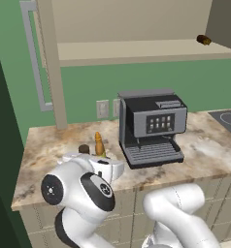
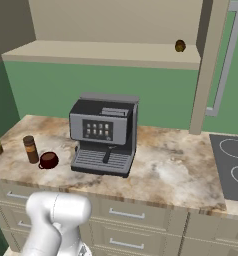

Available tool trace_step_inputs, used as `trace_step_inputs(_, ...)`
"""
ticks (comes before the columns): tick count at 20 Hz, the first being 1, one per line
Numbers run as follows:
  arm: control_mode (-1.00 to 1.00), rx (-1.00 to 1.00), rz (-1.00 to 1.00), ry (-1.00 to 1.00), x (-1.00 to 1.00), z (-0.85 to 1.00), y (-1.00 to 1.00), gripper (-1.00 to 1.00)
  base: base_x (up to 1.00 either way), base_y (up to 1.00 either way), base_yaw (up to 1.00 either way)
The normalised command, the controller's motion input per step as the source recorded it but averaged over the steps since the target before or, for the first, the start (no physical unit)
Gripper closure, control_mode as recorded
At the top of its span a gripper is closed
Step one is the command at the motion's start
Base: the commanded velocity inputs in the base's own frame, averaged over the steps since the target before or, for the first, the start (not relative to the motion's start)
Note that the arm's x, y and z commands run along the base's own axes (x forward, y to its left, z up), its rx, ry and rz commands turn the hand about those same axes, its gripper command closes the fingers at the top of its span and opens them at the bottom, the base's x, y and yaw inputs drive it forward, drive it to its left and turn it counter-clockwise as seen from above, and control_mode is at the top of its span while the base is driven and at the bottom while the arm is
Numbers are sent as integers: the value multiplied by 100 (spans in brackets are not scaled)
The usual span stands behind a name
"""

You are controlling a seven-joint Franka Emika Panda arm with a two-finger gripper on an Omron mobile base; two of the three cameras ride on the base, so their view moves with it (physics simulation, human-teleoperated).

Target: Pick the cinnamon and honey bottle from the cabinet and place them next to the mug.

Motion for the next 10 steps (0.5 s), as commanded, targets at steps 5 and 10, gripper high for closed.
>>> trace_step_inputs(5,-100,1,0,0,0,-95,-13,100,0,0,0)
trace_step_inputs(10,-100,7,-2,0,0,-65,-7,100,0,0,0)
